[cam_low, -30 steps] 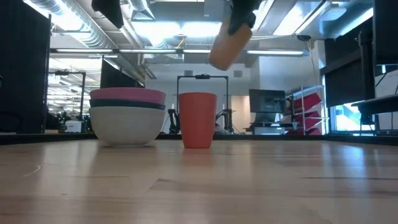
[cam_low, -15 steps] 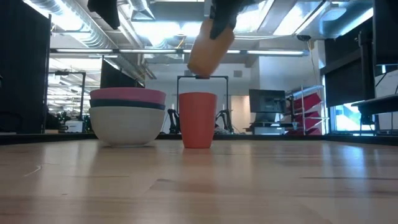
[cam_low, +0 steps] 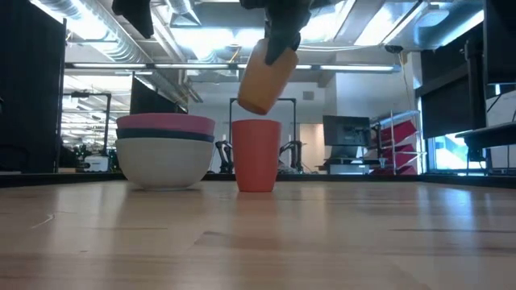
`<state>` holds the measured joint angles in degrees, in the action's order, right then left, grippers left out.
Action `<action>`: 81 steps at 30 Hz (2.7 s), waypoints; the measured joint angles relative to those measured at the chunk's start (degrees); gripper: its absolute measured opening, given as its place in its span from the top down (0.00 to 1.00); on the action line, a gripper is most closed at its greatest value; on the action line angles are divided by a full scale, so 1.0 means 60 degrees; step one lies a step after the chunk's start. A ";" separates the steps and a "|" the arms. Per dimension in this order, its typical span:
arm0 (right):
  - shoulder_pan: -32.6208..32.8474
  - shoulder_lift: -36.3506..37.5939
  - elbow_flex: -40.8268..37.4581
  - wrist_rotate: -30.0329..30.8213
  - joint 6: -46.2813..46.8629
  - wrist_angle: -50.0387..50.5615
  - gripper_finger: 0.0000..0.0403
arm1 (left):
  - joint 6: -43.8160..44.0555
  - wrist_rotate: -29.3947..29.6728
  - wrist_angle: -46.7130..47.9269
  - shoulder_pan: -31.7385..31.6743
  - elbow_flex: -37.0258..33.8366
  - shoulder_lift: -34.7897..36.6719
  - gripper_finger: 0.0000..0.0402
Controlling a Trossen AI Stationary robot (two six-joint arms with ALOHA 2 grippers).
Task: Nest bowls inside each other
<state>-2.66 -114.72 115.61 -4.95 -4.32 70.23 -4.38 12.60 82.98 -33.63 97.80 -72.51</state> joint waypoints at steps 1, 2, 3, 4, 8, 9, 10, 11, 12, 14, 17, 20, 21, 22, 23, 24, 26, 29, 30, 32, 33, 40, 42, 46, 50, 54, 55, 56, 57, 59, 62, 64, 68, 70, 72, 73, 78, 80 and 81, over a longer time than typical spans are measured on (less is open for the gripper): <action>0.0000 -0.0049 0.0000 -0.0036 -0.0003 0.0000 1.00 | 0.0003 0.0000 0.0010 0.0000 0.0000 0.0000 0.64; 0.0000 -0.0097 0.0000 -0.0072 -0.0006 0.0000 1.00 | 0.0006 0.0000 0.0021 0.0000 0.0000 0.0000 0.64; 0.0000 -0.0146 0.0000 -0.0108 -0.0008 -0.0001 1.00 | 0.0009 0.0000 0.0031 0.0000 0.0000 0.0000 0.64; 0.0000 -0.0194 0.0000 -0.0144 -0.0011 -0.0001 1.00 | 0.0012 0.0000 0.0042 0.0000 0.0000 0.0000 0.64; 0.0000 -0.0389 0.0000 -0.0288 -0.0022 -0.0002 1.00 | 0.0024 0.0000 0.0083 0.0000 0.0000 0.0000 0.64; 0.0000 -0.0437 0.0000 -0.0324 -0.0025 -0.0002 1.00 | 0.0027 0.0000 0.0094 0.0000 0.0000 0.0000 0.64; 0.0000 -0.0486 0.0000 -0.0360 -0.0028 -0.0002 1.00 | 0.0030 0.0000 0.0104 0.0000 0.0000 0.0000 0.64; 0.0000 -0.0534 0.0000 -0.0396 -0.0031 -0.0002 1.00 | 0.0033 0.0000 0.0114 0.0000 0.0000 0.0000 0.64; 0.0000 -0.0583 0.0000 -0.0432 -0.0033 -0.0002 1.00 | 0.0036 0.0000 0.0125 0.0000 0.0000 0.0000 0.64; 0.0000 -0.0680 0.0000 -0.0504 -0.0039 -0.0003 1.00 | 0.0042 0.0000 0.0146 0.0000 0.0000 0.0000 0.64; 0.0000 -0.0780 -0.0007 -0.0518 -0.0039 0.0010 0.99 | 0.0039 0.0000 0.0157 0.0000 0.0000 0.0000 0.64; 0.0000 -0.0804 -0.0007 -0.0518 0.0000 -0.0046 0.97 | 0.0024 0.0000 0.0157 0.0000 0.0000 0.0004 0.64; 0.0000 -0.0813 -0.0007 -0.0518 -0.0009 -0.0055 0.96 | 0.0010 0.0000 0.0157 -0.0004 0.0000 0.0004 0.64; 0.0000 -0.0843 -0.0007 -0.0522 -0.0036 -0.0100 0.95 | -0.0026 0.0000 0.0157 0.0000 0.0000 0.0004 0.64; 0.0000 -0.0864 -0.0007 -0.0526 -0.0040 -0.0114 0.93 | -0.0022 0.0000 0.0157 0.0000 0.0000 0.0004 0.64; 0.0000 -0.0900 -0.0011 -0.0533 -0.0040 -0.0090 0.91 | -0.0022 0.0000 0.0153 0.0000 0.0000 0.0004 0.64; 0.0000 -0.0997 -0.0011 -0.0547 -0.0040 -0.0188 0.88 | -0.0022 0.0000 0.0154 0.0000 0.0000 0.0004 0.64; -0.0047 -0.1032 -0.0010 -0.0486 -0.0045 -0.0342 0.87 | -0.0020 0.0001 0.0153 0.0001 0.0000 0.0004 0.64; -0.0064 -0.1043 -0.0009 -0.0463 -0.0046 -0.0394 0.86 | -0.0019 0.0001 0.0152 0.0002 0.0000 0.0004 0.64; -0.0096 -0.1064 -0.0009 -0.0418 -0.0049 -0.0498 0.85 | -0.0018 0.0001 0.0152 0.0002 0.0000 0.0004 0.64; -0.0113 -0.1075 -0.0008 -0.0396 -0.0051 -0.0549 0.85 | -0.0017 0.0001 0.0152 0.0003 0.0000 0.0004 0.64; -0.0227 -0.1150 -0.0005 -0.0238 -0.0062 -0.0912 0.82 | -0.0011 0.0003 0.0150 0.0006 0.0000 0.0004 0.64; -0.0259 -0.1172 -0.0005 -0.0193 -0.0065 -0.1015 0.81 | -0.0010 0.0003 0.0150 0.0006 0.0000 0.0004 0.64; -0.0389 -0.1423 -0.0004 -0.0246 -0.0073 -0.1047 0.81 | -0.0012 0.0000 0.0150 0.0007 0.0000 0.0004 0.64; -0.0471 -0.1988 -0.0022 -0.0374 -0.0108 -0.0745 0.81 | -0.0010 0.0004 0.0157 0.0076 0.0000 0.0004 0.64; -0.0469 -0.2138 -0.0018 -0.0487 -0.0172 -0.0801 0.82 | -0.0013 0.0000 0.0181 0.0113 0.0000 0.0004 0.64; -0.0497 -0.2189 -0.0015 -0.0561 -0.0184 -0.0787 0.84 | -0.0015 0.0000 0.0204 0.0113 0.0000 0.0004 0.64; -0.0537 -0.2243 -0.0015 -0.0609 -0.0188 -0.0757 0.86 | -0.0013 0.0004 0.0229 0.0109 0.0000 0.0004 0.64; -0.0556 -0.2251 -0.0014 -0.0605 -0.0218 -0.0680 0.87 | -0.0025 0.0004 0.0238 0.0109 0.0000 0.0004 0.64; -0.0586 -0.2253 -0.0014 -0.0597 -0.0293 -0.0511 0.88 | -0.0049 0.0004 0.0249 0.0109 0.0000 0.0004 0.64; -0.0632 -0.2256 -0.0013 -0.0584 -0.0404 -0.0258 0.91 | -0.0086 0.0004 0.0266 0.0109 0.0000 0.0004 0.64; -0.0662 -0.2258 -0.0013 -0.0575 -0.0479 -0.0089 0.92 | -0.0110 0.0004 0.0277 0.0109 0.0000 0.0004 0.64; -0.0722 -0.2262 -0.0012 -0.0557 -0.0628 0.0249 0.95 | -0.0159 0.0004 0.0299 0.0109 0.0000 0.0004 0.64; -0.0753 -0.2264 -0.0012 -0.0548 -0.0702 0.0418 0.97 | -0.0183 0.0004 0.0311 0.0109 0.0000 0.0004 0.64; -0.0783 -0.2266 -0.0011 -0.0540 -0.0777 0.0587 0.98 | -0.0208 0.0004 0.0322 0.0109 0.0000 0.0004 0.64; -0.0798 -0.2267 -0.0011 -0.0535 -0.0814 0.0672 0.99 | -0.0220 0.0004 0.0327 0.0109 0.0000 0.0004 0.64; -0.0825 -0.2269 -0.0011 -0.0515 -0.1101 0.1112 1.00 | -0.0252 0.0001 0.0339 0.0109 0.0000 0.0004 0.64; -0.0818 -0.2269 -0.0011 -0.0524 -0.1187 0.1156 1.00 | -0.0277 0.0004 0.0339 0.0109 0.0000 0.0004 0.64; -0.0808 -0.2269 -0.0011 -0.0545 -0.1258 0.1110 1.00 | -0.0274 0.0000 0.0335 0.0109 0.0000 0.0004 0.64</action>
<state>-7.50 -128.33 115.55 -8.22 -11.86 76.90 -6.02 12.60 84.99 -32.97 97.80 -72.49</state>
